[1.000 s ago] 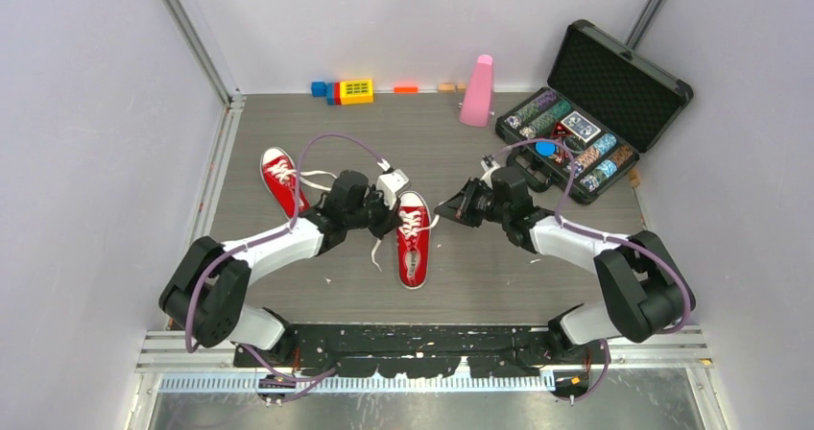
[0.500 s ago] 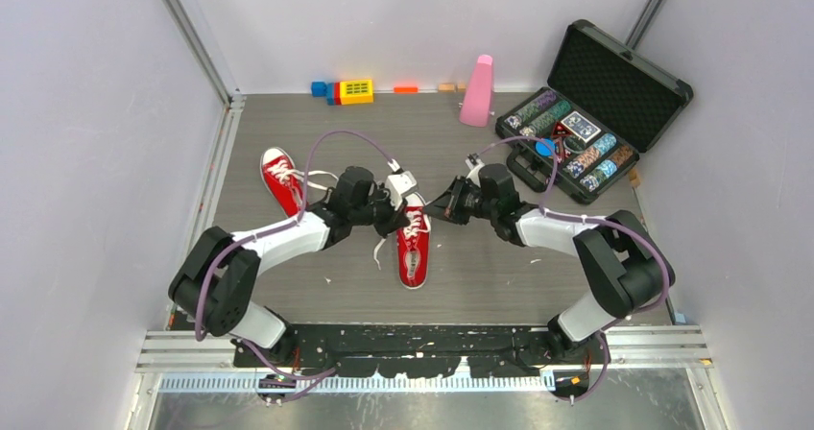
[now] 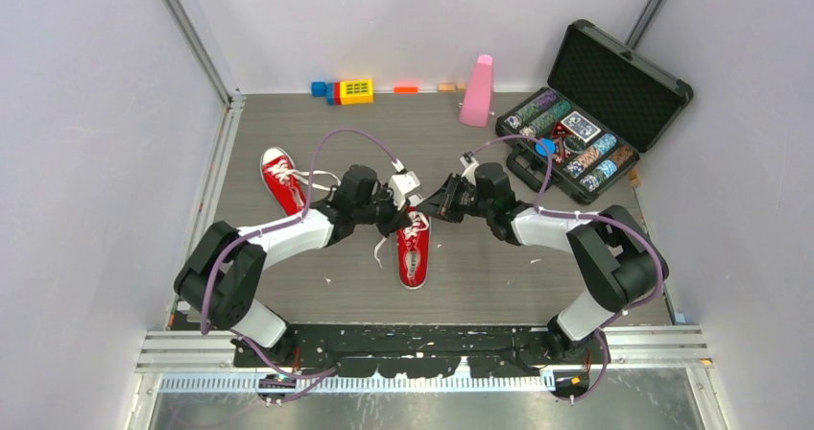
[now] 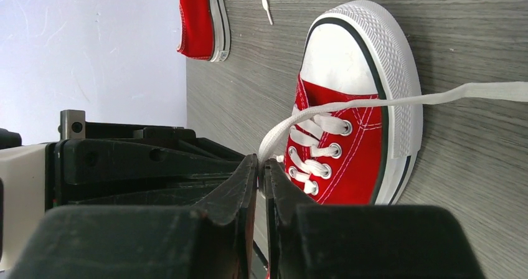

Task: Tie the shoes
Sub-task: Wrap the shoelace around the shoelace.

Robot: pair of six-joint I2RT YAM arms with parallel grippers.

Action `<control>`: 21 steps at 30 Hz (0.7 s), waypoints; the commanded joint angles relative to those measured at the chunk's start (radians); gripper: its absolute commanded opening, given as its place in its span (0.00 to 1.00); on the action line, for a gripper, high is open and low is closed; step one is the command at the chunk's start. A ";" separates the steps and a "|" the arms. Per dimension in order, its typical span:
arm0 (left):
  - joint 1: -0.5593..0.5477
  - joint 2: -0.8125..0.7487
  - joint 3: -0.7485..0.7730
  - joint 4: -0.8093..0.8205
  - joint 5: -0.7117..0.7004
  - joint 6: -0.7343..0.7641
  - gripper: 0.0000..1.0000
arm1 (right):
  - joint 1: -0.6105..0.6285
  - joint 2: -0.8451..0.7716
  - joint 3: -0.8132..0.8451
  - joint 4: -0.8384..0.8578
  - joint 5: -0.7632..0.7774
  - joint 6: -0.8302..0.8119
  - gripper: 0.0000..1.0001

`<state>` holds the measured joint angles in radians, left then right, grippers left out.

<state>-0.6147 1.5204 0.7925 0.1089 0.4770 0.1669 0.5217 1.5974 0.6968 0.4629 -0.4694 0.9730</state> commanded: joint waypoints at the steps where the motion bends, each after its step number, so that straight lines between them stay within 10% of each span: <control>1: -0.013 0.009 0.047 0.008 0.026 0.021 0.00 | 0.006 0.010 0.036 0.058 -0.014 0.008 0.18; 21: -0.041 0.043 0.089 -0.010 -0.008 0.014 0.00 | 0.020 0.015 0.018 0.085 -0.010 0.027 0.34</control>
<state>-0.6525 1.5719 0.8482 0.0917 0.4759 0.1688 0.5323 1.6173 0.6971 0.5014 -0.4736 0.9977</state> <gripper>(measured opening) 0.019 0.340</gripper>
